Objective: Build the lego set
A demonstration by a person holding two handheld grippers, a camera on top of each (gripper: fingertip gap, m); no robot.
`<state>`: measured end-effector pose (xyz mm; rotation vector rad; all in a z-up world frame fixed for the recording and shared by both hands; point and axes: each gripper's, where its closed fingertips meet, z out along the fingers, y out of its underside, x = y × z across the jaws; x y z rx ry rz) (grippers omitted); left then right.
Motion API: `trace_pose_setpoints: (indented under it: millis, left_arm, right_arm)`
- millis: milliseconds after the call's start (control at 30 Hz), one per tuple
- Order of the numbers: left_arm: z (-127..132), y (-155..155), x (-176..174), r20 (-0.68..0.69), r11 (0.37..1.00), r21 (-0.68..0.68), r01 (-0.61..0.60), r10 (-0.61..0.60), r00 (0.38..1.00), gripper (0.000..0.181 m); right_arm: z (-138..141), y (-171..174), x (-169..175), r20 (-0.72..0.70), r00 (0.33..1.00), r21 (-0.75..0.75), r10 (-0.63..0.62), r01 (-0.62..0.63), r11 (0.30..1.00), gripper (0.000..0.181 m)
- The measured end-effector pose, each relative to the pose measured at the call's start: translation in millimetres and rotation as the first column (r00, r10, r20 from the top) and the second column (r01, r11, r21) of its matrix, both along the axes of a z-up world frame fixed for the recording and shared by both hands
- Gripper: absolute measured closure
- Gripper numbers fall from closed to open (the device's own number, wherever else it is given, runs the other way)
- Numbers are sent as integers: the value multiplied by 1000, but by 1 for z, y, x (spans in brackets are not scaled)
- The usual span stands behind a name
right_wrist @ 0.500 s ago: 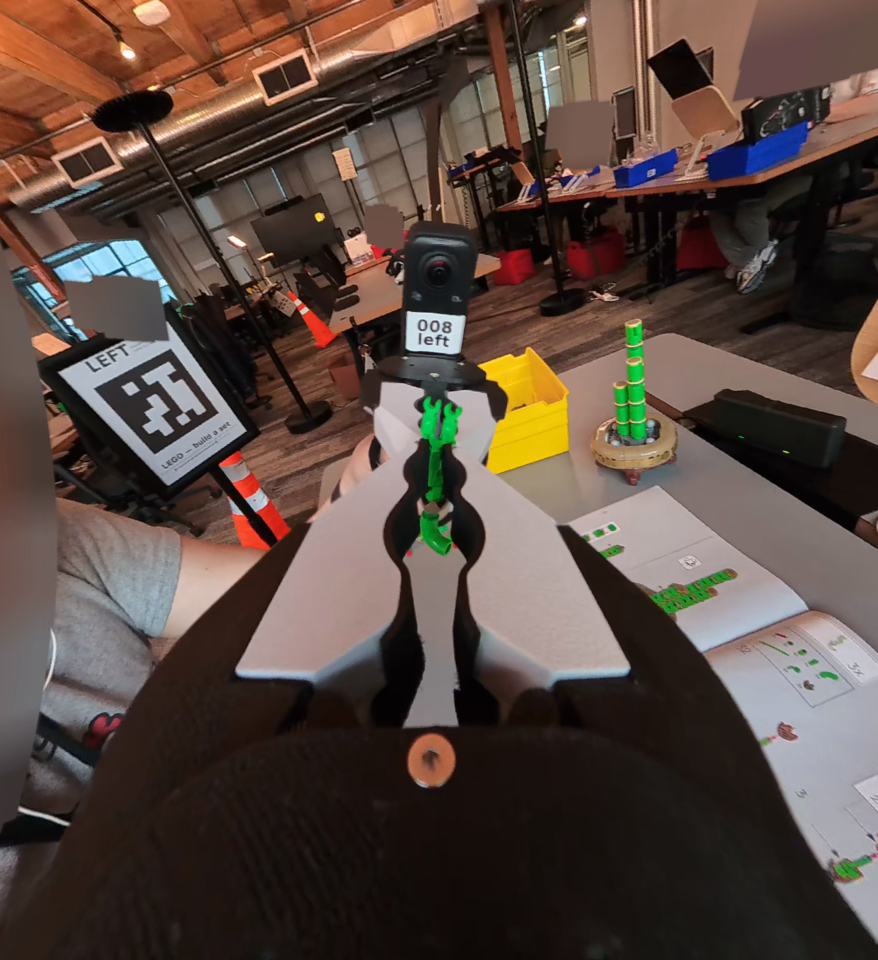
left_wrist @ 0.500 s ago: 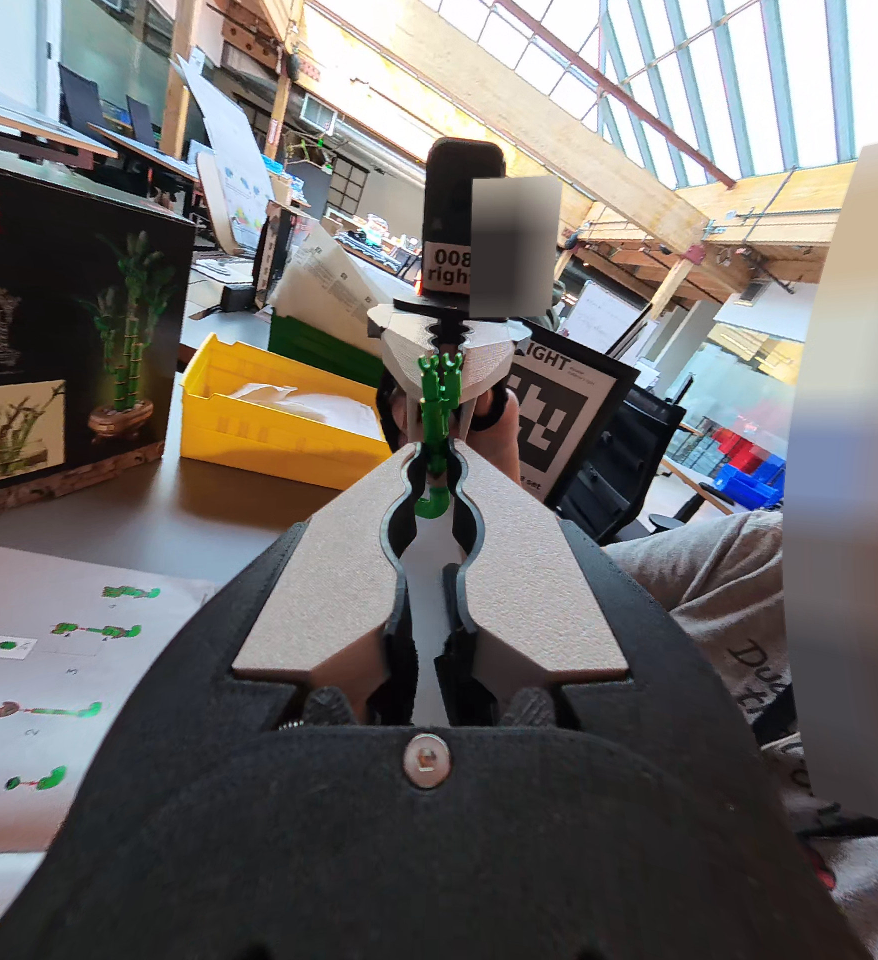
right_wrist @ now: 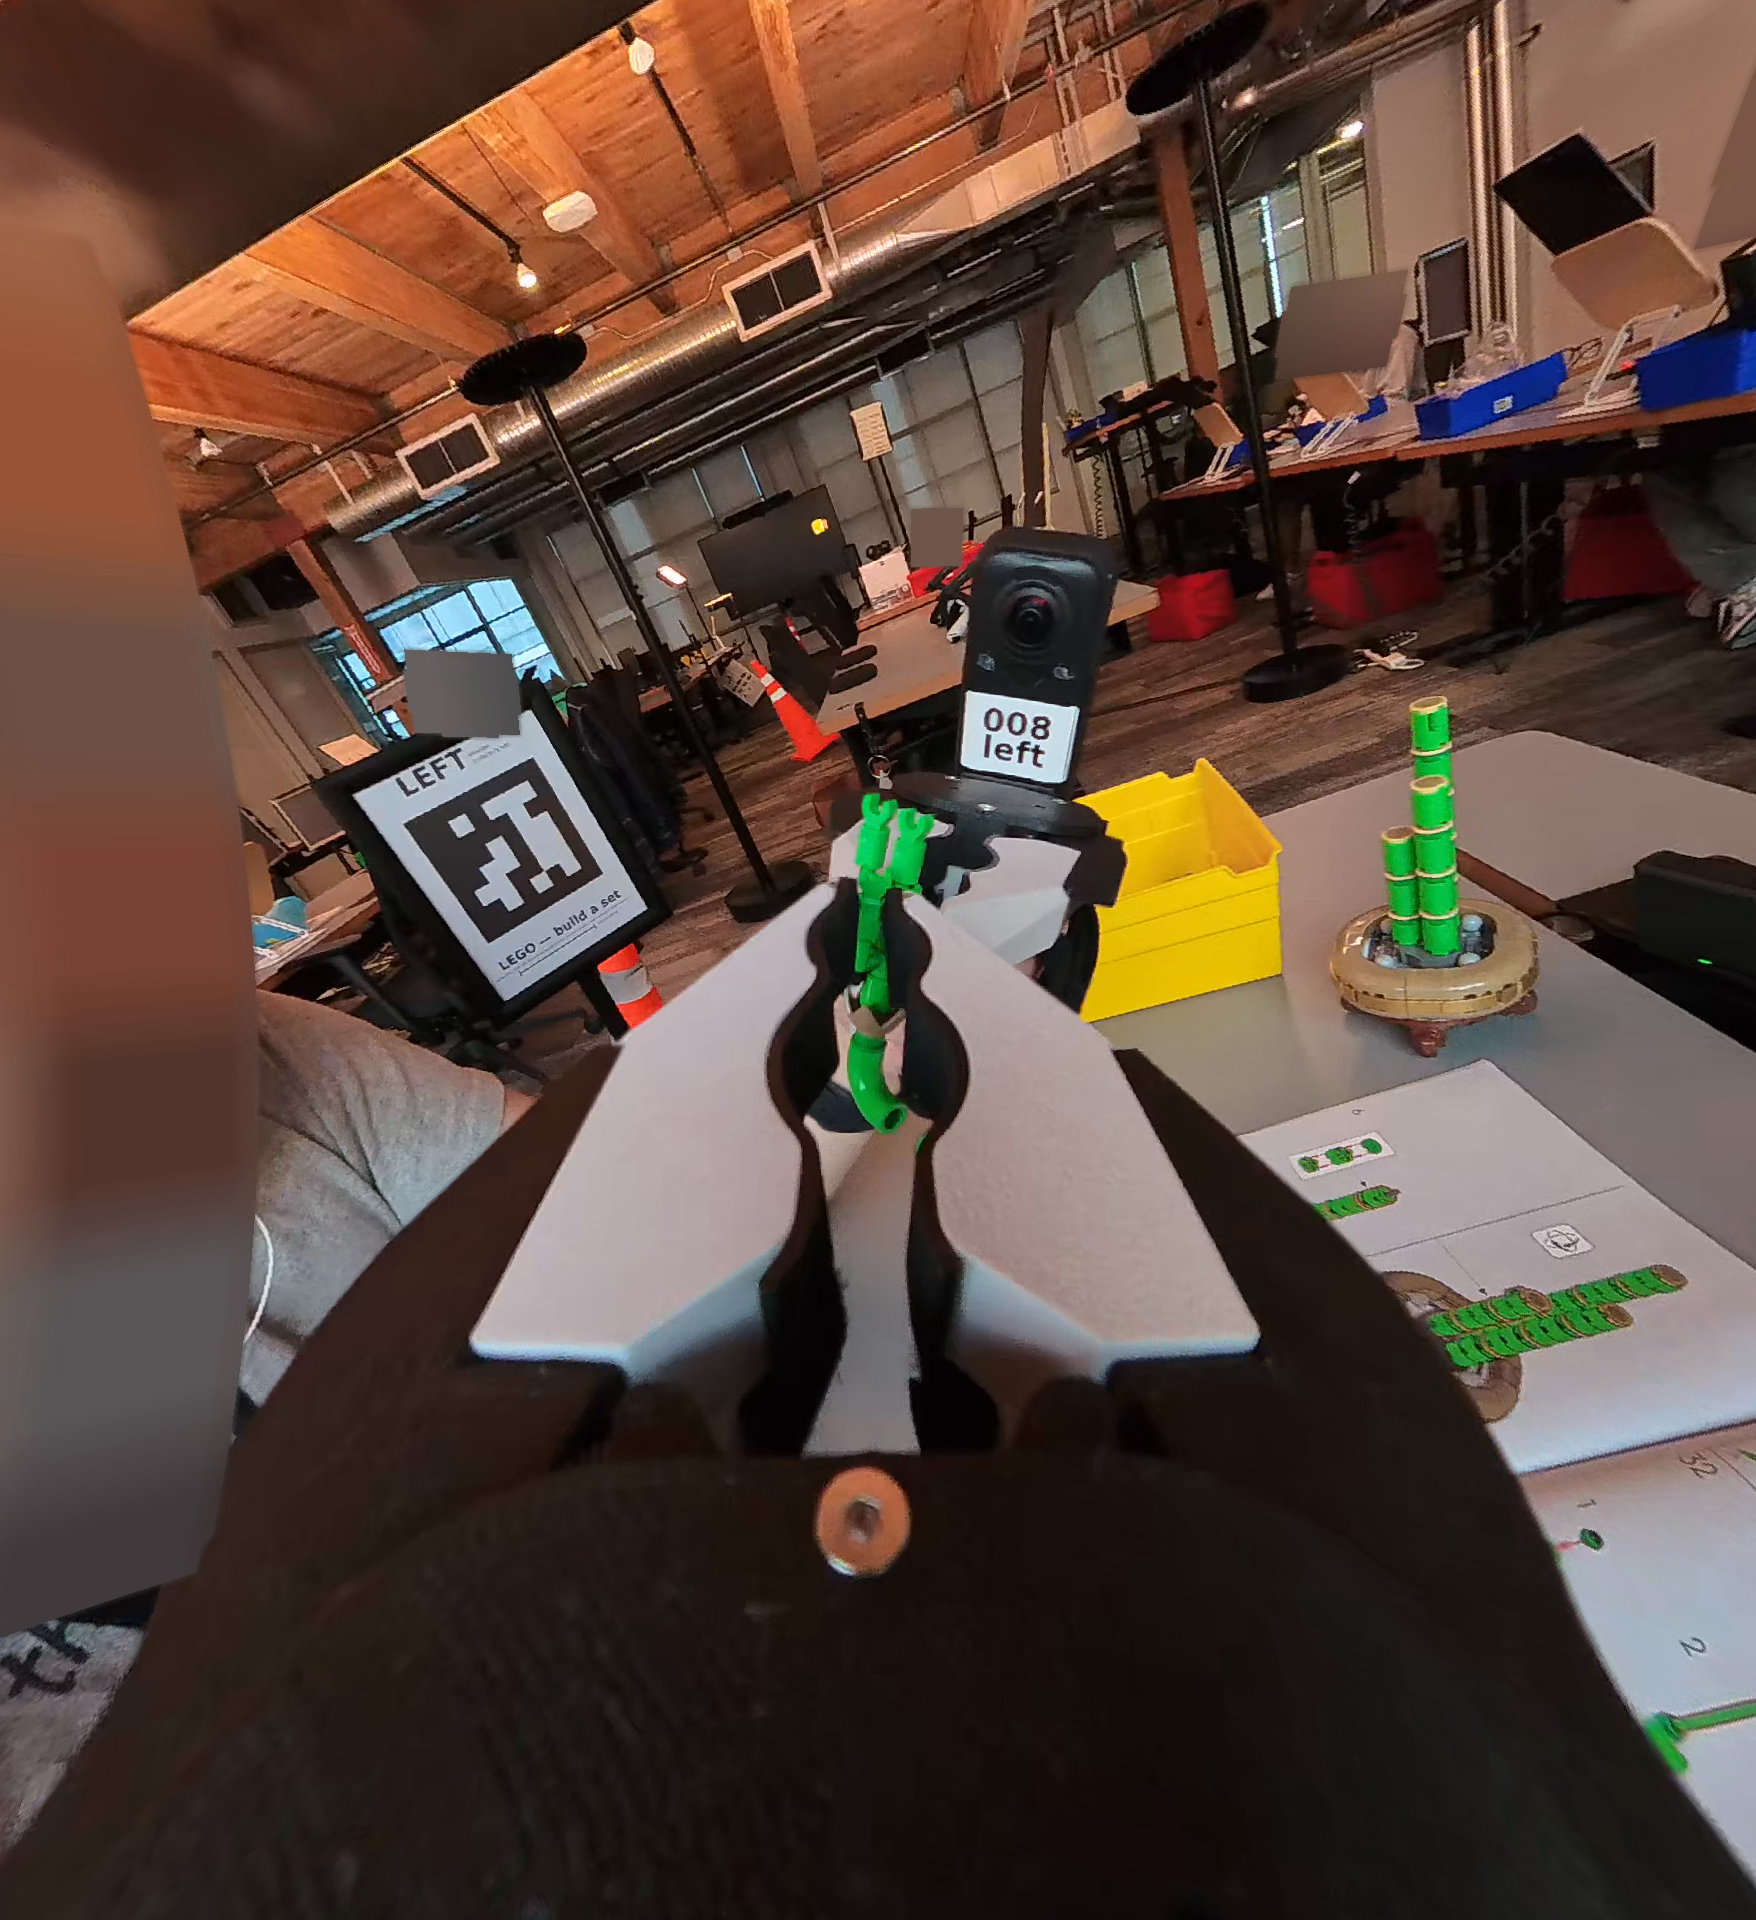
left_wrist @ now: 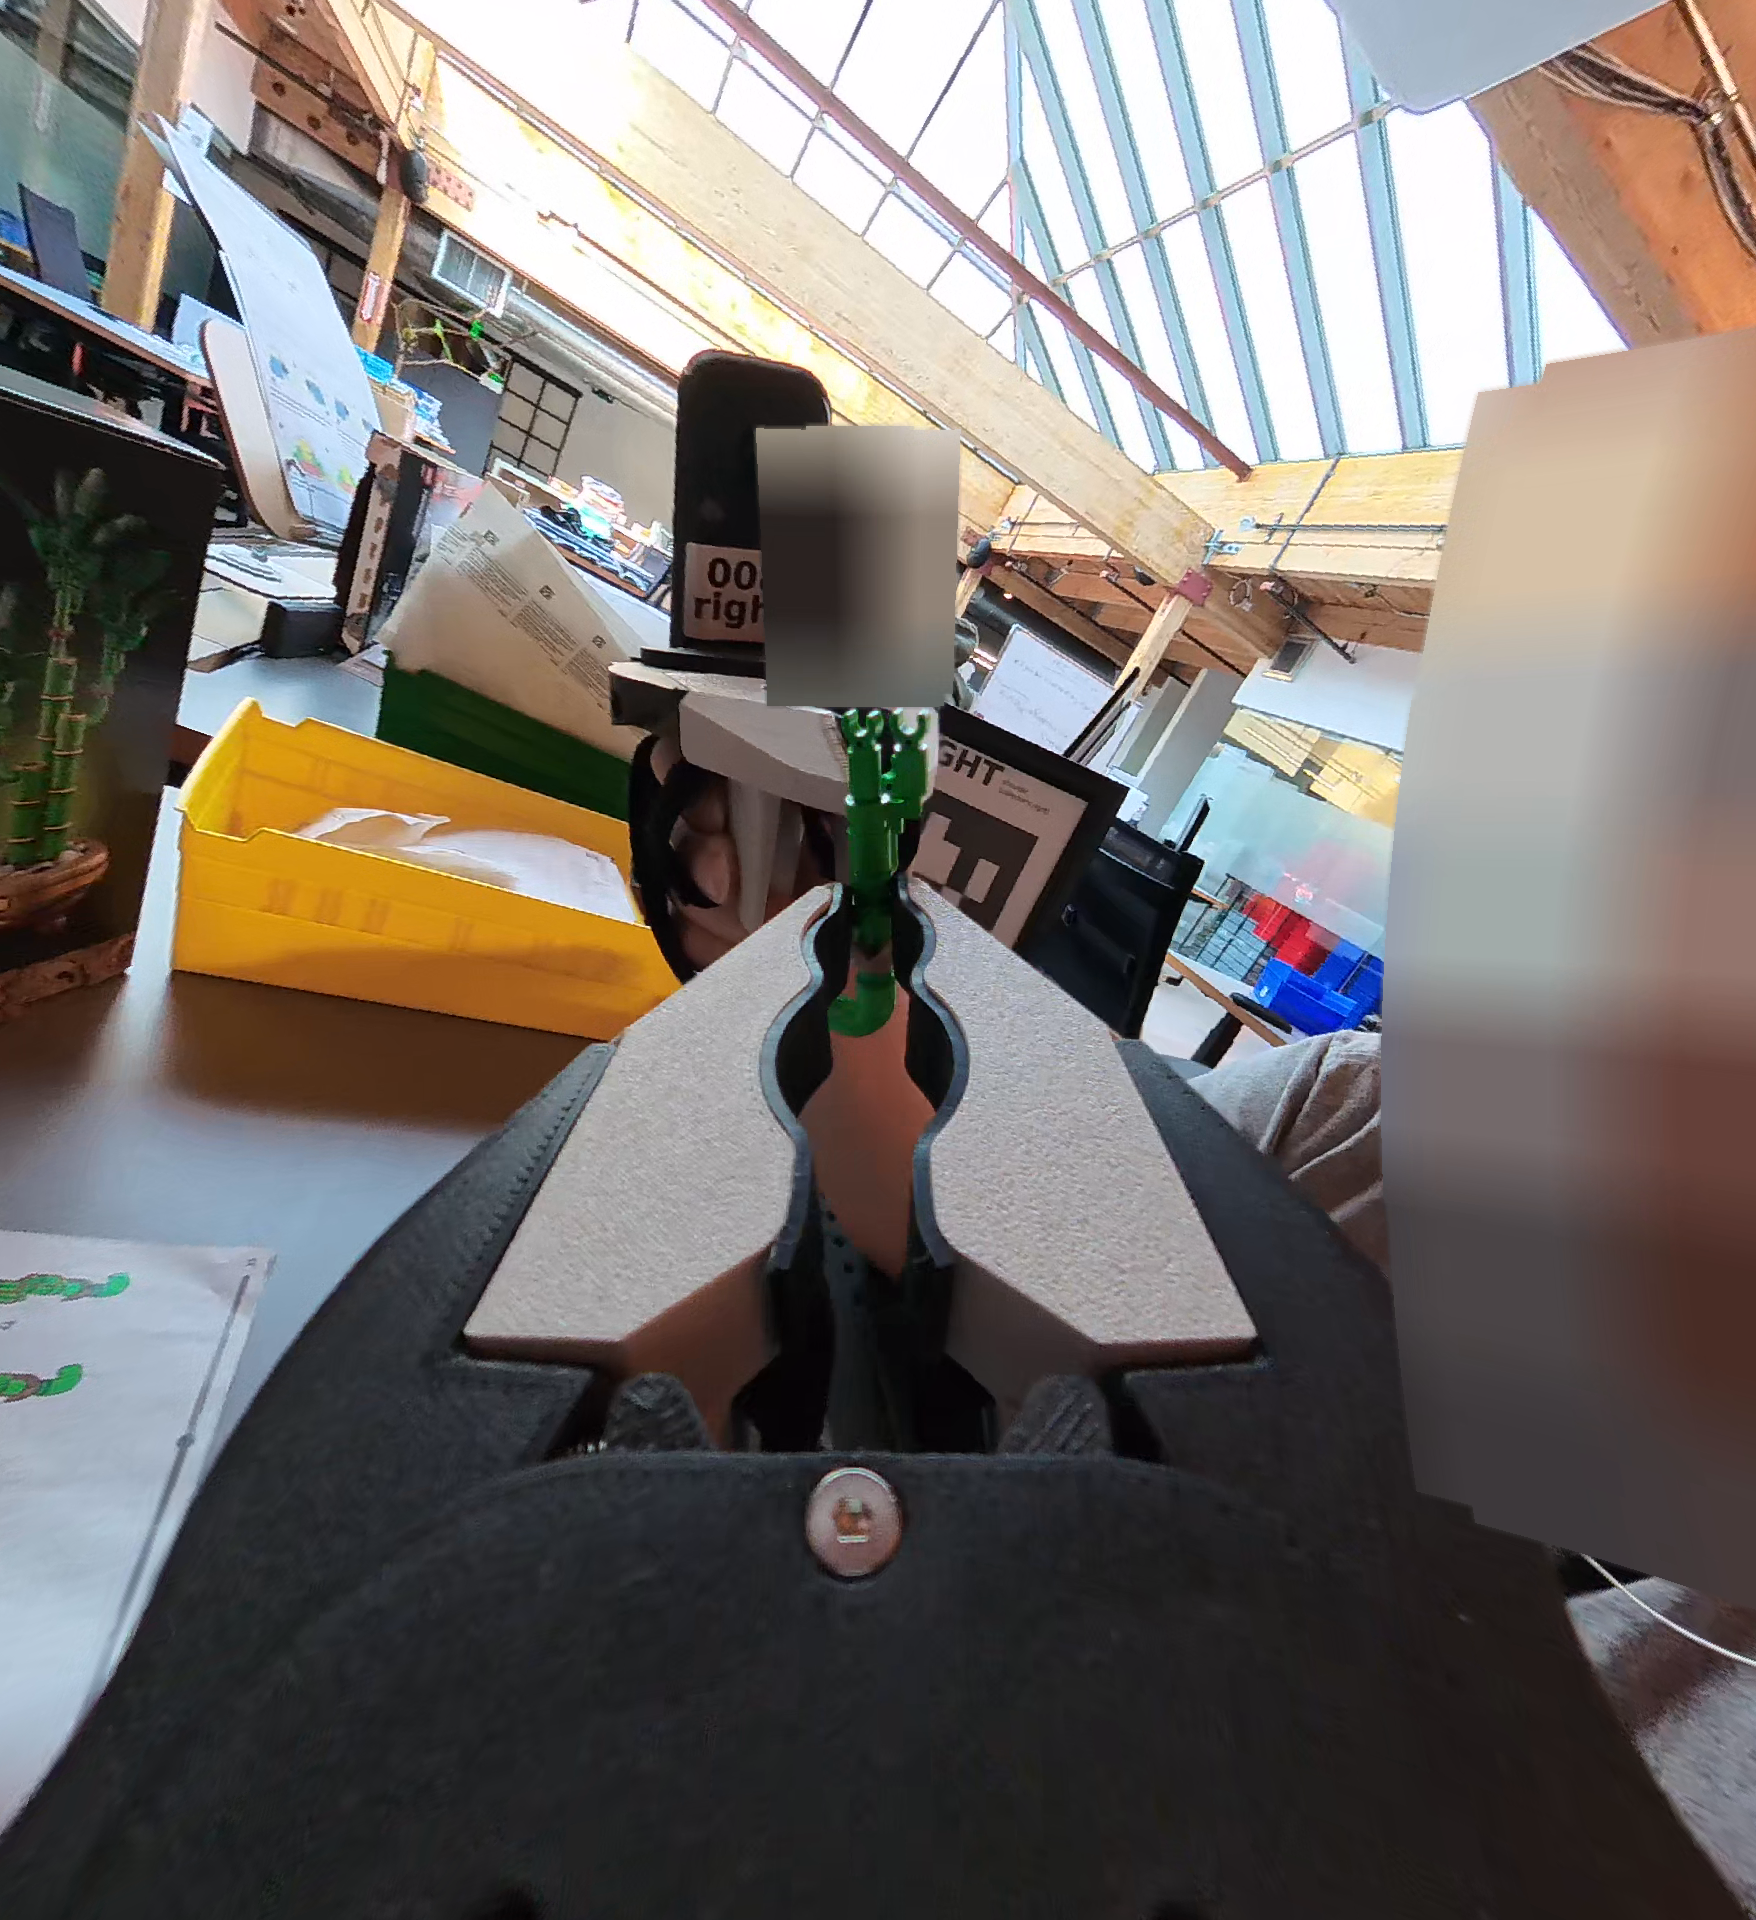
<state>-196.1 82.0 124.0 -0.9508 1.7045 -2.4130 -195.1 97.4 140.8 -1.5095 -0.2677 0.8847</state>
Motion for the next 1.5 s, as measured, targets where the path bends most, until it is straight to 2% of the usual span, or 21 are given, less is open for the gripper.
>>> trace_pose_setpoints:
  millis: [167,400,633,700,767,900,1000,1067,1200,1333,1500]
  left_arm:
    - [0,-1,0,16,998,46,-40,39,999,176]
    - [0,-3,-3,9,999,48,-15,15,1000,176]
    - [-1,-4,-2,15,998,58,-22,21,1000,175]
    - [-1,-1,0,19,997,58,-46,45,999,176]
    - [2,7,5,31,992,55,-111,109,994,176]
    - [0,29,19,87,929,138,-343,334,939,176]
    - [4,34,22,141,885,172,-433,413,900,176]
    - [5,35,22,163,860,193,-472,446,880,176]
    - [4,35,24,194,818,241,-522,486,852,176]
    - [4,31,25,207,807,265,-528,487,848,176]
    - [2,28,26,219,792,293,-536,490,844,176]
  right_arm:
    - [0,-1,0,23,1000,11,-3,3,1000,177]
    - [0,-3,-2,80,997,23,-17,16,1000,177]
    - [7,-5,3,55,998,52,-40,37,998,174]
    - [14,-6,8,30,997,76,-67,65,995,172]
    - [19,-6,17,36,988,100,-150,146,984,169]
    - [17,0,21,226,897,154,-380,353,923,159]
    - [11,9,26,371,751,201,-546,509,837,160]
    - [9,11,28,427,678,231,-598,558,797,164]
    - [9,13,21,423,676,237,-604,560,794,168]
    - [0,20,22,447,665,215,-598,569,793,170]
    - [1,21,22,436,665,223,-606,573,789,171]
